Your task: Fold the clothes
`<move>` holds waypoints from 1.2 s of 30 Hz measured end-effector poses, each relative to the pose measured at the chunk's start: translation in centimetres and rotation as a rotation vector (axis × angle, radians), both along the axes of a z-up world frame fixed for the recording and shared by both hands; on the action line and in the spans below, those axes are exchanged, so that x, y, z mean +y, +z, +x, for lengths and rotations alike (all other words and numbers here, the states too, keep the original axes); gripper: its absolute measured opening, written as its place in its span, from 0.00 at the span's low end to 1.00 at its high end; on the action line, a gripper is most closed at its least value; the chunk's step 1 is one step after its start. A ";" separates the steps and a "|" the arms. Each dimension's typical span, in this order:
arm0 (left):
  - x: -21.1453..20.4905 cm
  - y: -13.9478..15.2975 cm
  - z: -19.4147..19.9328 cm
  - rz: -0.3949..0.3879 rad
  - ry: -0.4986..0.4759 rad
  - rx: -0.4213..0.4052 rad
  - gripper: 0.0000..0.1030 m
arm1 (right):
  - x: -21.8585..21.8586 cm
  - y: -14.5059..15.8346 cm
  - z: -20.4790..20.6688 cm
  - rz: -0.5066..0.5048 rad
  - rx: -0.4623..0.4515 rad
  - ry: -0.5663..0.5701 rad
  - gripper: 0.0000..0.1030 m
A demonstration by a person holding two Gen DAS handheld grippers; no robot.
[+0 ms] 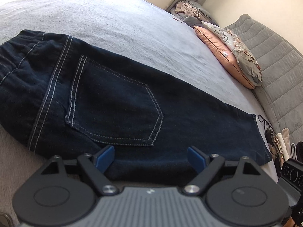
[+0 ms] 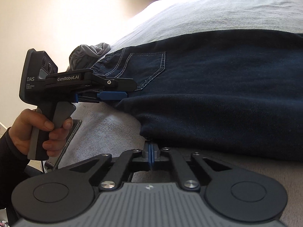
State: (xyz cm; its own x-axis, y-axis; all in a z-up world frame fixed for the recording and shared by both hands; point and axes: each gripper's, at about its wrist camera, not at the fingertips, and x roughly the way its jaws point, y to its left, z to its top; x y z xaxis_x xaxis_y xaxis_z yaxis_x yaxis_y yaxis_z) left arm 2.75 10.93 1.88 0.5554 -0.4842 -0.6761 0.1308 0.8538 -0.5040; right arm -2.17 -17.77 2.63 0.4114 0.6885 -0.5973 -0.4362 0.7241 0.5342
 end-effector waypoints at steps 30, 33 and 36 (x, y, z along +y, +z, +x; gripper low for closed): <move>-5.3 1.7 -2.3 0.032 -0.159 -0.094 0.81 | -1.2 1.2 2.7 -0.233 -0.084 -0.129 0.34; -4.7 0.6 -1.5 -0.007 -0.122 -0.069 0.81 | -1.6 1.2 2.8 -0.225 -0.070 -0.107 0.34; -3.6 -0.3 -0.7 -0.074 -0.075 -0.036 0.79 | -1.2 1.5 2.4 -0.225 -0.134 -0.123 0.34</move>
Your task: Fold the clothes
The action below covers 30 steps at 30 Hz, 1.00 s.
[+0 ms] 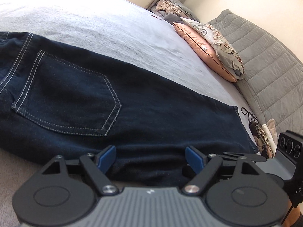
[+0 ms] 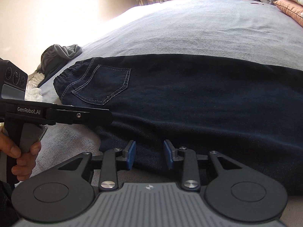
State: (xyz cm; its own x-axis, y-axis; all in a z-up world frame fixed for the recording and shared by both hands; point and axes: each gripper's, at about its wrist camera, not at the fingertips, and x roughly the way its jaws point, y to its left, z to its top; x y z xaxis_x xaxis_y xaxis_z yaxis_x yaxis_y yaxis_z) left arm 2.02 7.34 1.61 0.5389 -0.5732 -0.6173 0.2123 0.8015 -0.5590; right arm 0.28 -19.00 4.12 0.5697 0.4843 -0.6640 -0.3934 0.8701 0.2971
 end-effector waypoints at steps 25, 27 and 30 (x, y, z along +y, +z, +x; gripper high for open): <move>-5.3 0.6 -2.6 0.085 -0.154 -0.050 0.82 | -1.8 -0.6 2.6 -0.179 -0.092 -0.144 0.42; -5.8 0.7 -2.8 0.119 -0.183 -0.057 0.82 | -1.7 -0.1 2.8 -0.141 -0.076 -0.095 0.43; -6.2 0.7 -2.9 0.149 -0.219 -0.066 0.85 | -0.9 0.6 3.2 -0.105 -0.062 0.029 0.45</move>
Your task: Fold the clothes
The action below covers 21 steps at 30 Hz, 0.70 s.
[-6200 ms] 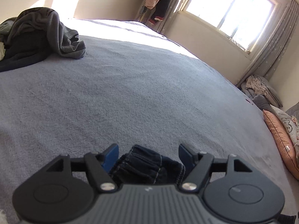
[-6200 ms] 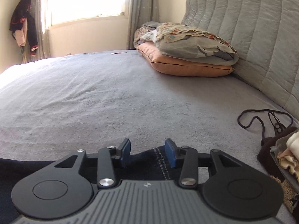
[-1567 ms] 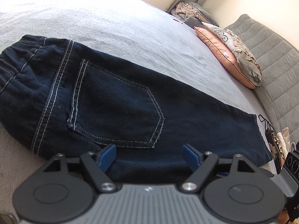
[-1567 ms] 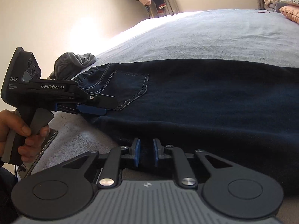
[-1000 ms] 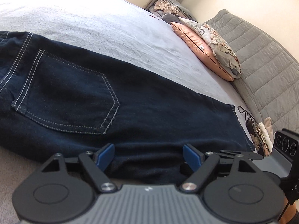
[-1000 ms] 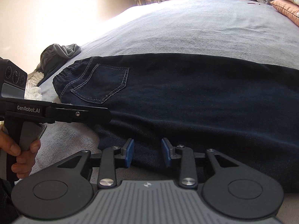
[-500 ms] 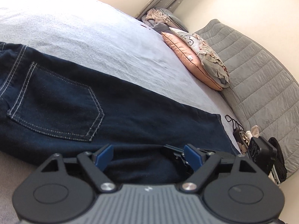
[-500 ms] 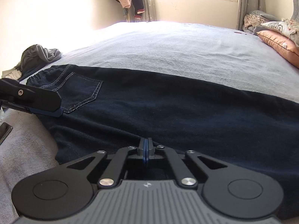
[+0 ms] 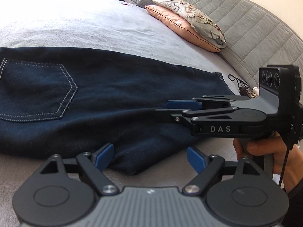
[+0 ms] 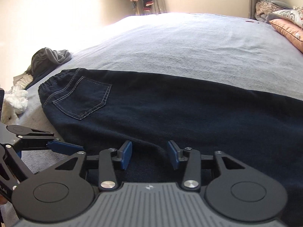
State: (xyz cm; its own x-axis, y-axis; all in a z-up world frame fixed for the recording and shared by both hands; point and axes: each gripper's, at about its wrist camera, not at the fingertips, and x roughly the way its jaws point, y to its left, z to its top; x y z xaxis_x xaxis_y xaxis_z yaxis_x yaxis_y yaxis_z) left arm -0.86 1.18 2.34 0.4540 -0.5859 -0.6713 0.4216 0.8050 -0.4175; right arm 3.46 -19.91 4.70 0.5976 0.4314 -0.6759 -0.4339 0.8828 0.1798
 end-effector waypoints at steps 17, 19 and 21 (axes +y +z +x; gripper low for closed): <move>-0.3 -0.4 0.2 0.015 -0.069 -0.001 0.94 | 5.4 -0.9 12.9 -0.178 0.004 0.074 0.41; -0.3 -0.5 0.3 0.011 -0.072 0.000 0.94 | 5.7 -1.0 13.6 -0.209 -0.012 0.052 0.45; -0.2 -0.6 0.1 0.010 -0.075 -0.001 0.94 | 5.9 -1.1 14.3 -0.254 -0.022 -0.009 0.96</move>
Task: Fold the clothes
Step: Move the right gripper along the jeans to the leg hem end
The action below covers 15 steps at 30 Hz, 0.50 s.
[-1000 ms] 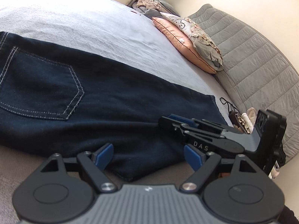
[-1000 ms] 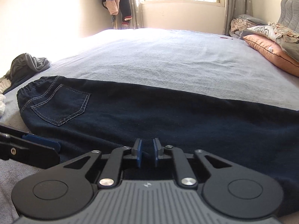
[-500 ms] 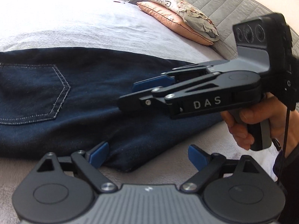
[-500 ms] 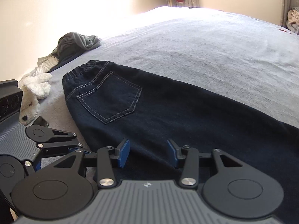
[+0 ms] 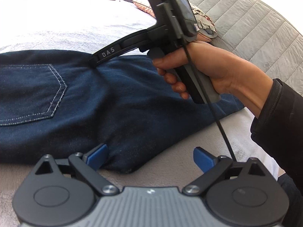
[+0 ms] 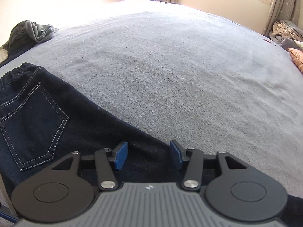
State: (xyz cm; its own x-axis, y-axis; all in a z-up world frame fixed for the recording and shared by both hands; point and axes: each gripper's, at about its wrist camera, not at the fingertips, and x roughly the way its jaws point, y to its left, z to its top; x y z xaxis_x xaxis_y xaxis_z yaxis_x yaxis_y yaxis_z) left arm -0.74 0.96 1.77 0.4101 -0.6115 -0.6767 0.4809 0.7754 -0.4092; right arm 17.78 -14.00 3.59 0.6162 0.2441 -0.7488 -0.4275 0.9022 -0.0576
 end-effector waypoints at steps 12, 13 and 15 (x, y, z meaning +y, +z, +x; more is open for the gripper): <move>9.7 1.4 2.8 -0.108 0.253 0.077 0.90 | -4.0 3.9 -5.9 0.324 0.061 0.098 0.64; 11.3 1.1 3.4 -0.110 0.311 0.088 0.90 | -3.4 3.3 -6.5 0.316 0.088 0.121 0.64; 14.6 0.1 4.7 -0.215 0.404 0.141 0.82 | -1.6 1.2 -8.0 0.258 0.137 0.162 0.65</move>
